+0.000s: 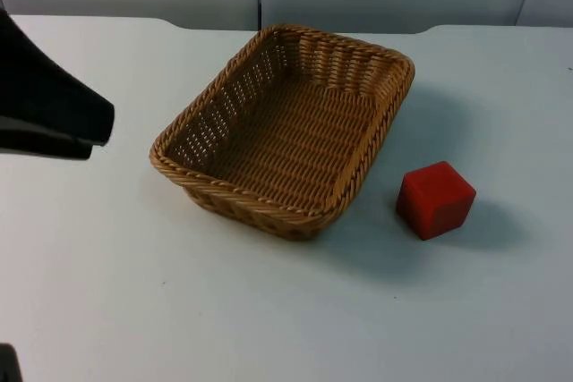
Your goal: Pick up the basket with the left hand and place the cube into the basket with the right hand.
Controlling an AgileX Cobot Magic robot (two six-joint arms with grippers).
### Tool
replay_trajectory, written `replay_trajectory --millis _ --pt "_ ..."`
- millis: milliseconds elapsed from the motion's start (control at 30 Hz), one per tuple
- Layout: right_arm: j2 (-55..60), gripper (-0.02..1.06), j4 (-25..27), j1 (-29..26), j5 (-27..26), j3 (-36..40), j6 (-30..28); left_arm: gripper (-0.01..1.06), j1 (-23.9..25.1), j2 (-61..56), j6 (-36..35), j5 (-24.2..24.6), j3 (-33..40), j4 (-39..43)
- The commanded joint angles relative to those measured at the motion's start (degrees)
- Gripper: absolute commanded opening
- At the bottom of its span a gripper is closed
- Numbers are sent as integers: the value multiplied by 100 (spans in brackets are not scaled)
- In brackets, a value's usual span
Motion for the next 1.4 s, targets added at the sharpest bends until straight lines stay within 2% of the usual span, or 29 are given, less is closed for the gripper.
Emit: replay_trajectory --millis 0,67,133,633,1033,1367 --pt "-23 0 27 15 -21 51 -31 44 -47 503 147 -252 -196 -76" --pt "-23 0 27 15 -21 51 -31 56 -47 924 159 -470 -377 -65" --pt "-23 0 27 15 -21 51 -31 63 -47 1302 159 -643 -539 -65" --pt "-23 0 27 15 -21 51 -31 64 -47 2793 113 -1474 -1507 -8" --pt "-23 0 27 15 -21 51 -31 64 -180 3625 113 -1704 -1890 -25" --pt "-23 0 27 15 -21 51 -31 64 -515 4069 113 -1804 -2319 -58"
